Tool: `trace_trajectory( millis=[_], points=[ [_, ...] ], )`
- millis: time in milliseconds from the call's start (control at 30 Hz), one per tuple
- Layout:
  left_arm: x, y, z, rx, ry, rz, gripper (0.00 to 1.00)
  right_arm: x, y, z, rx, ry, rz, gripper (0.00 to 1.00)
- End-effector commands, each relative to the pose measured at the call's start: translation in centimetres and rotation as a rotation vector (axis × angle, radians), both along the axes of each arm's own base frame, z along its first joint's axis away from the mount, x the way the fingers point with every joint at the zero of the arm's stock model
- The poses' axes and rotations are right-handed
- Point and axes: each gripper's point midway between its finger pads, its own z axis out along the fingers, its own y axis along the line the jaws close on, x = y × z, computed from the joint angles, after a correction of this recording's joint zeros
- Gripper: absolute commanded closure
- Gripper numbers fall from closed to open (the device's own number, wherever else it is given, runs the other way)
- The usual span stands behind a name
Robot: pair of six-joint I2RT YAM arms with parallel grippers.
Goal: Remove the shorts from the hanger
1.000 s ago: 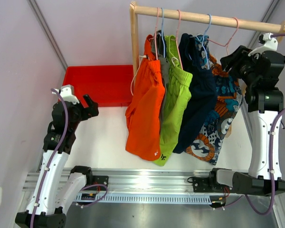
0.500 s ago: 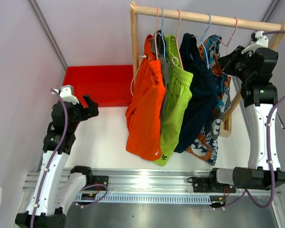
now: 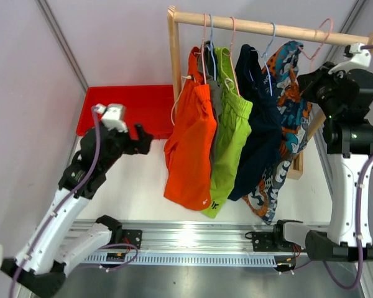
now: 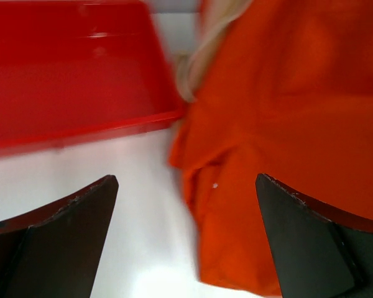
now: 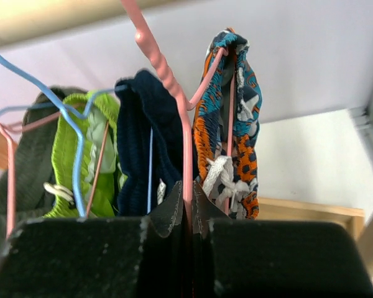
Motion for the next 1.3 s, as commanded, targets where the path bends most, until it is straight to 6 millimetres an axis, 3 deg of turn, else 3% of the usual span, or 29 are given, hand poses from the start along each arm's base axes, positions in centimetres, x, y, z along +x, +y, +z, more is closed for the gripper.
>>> trace_trajectory(
  millis=[0,33,67,100,133,200,267,300,400,433,500,533,633,733,833,867,967,1267],
  points=[
    [-0.6,-4.0,10.1,0.004,-0.204,-0.101,0.01,-4.7,-1.9,7.1,-0.034,-0.212,-0.122,1.00],
    [-0.8,-5.1,10.4,0.011,-0.192,-0.128,0.01,-5.1,-2.1,7.2,-0.036,-0.212,-0.133,1.00],
    [-1.4,-7.9,9.8,0.032,-0.155,-0.207,0.01,-6.0,-2.9,7.7,-0.035,-0.221,-0.181,1.00],
    [-2.2,-8.8,12.7,0.000,-0.201,-0.234,0.01,-6.5,-3.1,7.4,-0.036,-0.206,-0.194,1.00],
    [-3.7,-11.1,13.2,-0.003,-0.203,-0.311,0.01,-7.2,-3.4,7.6,-0.038,-0.211,-0.210,1.00],
    [-4.7,-14.0,13.8,0.009,-0.203,-0.378,0.01,-8.7,-4.0,7.7,-0.043,-0.226,-0.249,1.00],
    [-7.0,-17.0,15.6,-0.013,-0.224,-0.478,0.01,-9.9,-4.3,7.2,-0.052,-0.235,-0.270,1.00],
    [-7.0,-19.2,14.4,0.019,-0.196,-0.516,0.01,-10.0,-4.5,7.1,-0.056,-0.235,-0.284,1.00],
    [-10.1,-24.0,15.7,0.013,-0.220,-0.668,0.01,-10.1,-5.2,5.5,-0.046,-0.179,-0.323,1.00],
    [-10.6,-26.6,14.2,0.044,-0.197,-0.706,0.01,-10.1,-5.3,5.2,-0.036,-0.165,-0.334,1.00],
    [-13.5,-30.0,14.9,0.018,-0.216,-0.814,0.01,-10.2,-5.2,4.0,0.001,-0.121,-0.340,1.00],
    [-14.9,-32.6,14.3,0.014,-0.219,-0.854,0.01,-10.2,-5.2,3.6,0.017,-0.107,-0.343,1.00],
    [-17.3,-37.1,12.8,-0.011,-0.199,-0.940,0.01,-10.2,-4.3,2.4,0.056,-0.063,-0.315,1.00],
    [-19.5,-39.7,12.1,-0.043,-0.186,-1.005,0.01,-10.4,-4.1,2.1,0.056,-0.043,-0.305,1.00],
    [-20.4,-41.7,11.6,-0.056,-0.195,-1.026,0.01,-10.9,-4.0,2.0,0.046,-0.037,-0.295,1.00],
    [-20.5,-42.5,11.1,-0.052,-0.193,-1.028,0.01,-11.1,-4.0,2.1,0.045,-0.040,-0.294,1.00],
    [-20.5,-43.4,11.9,-0.073,-0.208,-1.029,0.01,-11.4,-3.6,1.9,0.042,-0.032,-0.274,1.00],
    [-20.0,-46.0,10.6,-0.062,-0.209,-1.013,0.01,-12.0,-3.1,1.7,0.046,-0.025,-0.245,1.00]
  ],
)
